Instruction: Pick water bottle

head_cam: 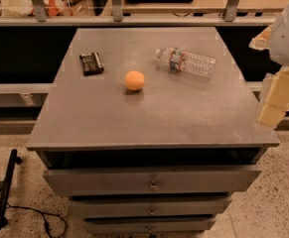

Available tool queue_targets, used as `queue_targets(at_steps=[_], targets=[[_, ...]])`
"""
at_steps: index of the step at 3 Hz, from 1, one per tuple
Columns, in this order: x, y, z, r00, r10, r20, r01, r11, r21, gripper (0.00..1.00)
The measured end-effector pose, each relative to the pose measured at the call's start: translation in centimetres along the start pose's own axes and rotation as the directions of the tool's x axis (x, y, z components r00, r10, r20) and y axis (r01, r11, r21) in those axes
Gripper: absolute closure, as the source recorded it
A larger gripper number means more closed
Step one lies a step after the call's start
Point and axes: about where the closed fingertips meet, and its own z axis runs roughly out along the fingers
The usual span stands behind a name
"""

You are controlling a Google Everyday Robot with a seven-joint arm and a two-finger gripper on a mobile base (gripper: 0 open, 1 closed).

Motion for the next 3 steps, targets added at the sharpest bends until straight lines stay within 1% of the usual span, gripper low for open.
queue_targets(at_steps=[1, 2, 3], targets=[[0.0, 0.0, 0.0, 1.000, 0.000, 0.000, 0.000, 1.0000, 0.000, 0.00], [0.0, -0.3, -0.3, 1.000, 0.017, 0.018, -0.017, 0.9995, 0.025, 0.00], [1.0, -0.9, -0.9, 0.998, 0.067, 0.018, -0.068, 0.9943, 0.082, 0.00]])
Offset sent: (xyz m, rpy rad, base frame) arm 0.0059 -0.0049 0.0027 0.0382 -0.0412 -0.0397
